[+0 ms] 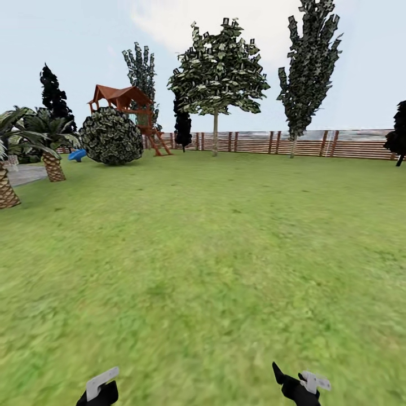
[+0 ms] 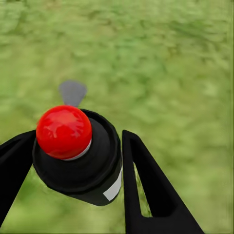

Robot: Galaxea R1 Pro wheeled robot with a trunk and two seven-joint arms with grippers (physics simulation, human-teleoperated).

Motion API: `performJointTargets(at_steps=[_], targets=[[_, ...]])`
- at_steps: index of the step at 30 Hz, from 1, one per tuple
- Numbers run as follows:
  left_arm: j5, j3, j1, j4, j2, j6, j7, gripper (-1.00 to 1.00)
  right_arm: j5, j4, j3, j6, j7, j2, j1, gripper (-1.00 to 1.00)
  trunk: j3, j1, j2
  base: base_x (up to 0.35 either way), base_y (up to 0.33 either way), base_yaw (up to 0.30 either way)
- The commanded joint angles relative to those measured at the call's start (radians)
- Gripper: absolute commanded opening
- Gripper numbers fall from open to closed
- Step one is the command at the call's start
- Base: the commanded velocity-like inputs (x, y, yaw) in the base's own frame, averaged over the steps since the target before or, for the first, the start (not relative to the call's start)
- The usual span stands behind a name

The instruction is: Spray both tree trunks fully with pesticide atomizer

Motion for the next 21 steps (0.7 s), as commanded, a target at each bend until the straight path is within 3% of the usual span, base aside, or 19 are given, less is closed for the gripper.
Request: performJointTargets(at_steps=[1,21], targets=[[0.000,-0.001,0.000,0.000,0.000,0.000,0.000,-1.00,0.000,0.000,0.000,0.000,0.000,0.000,0.000,1.00,0.000,0.000,0.000,0.332,0.000,0.000],[0.000,-0.001,0.000,0.000,0.000,0.000,0.000,-1.00,0.000,0.000,0.000,0.000,0.000,0.000,0.000,1.00,0.000,0.000,0.000,0.332,0.000,0.000]])
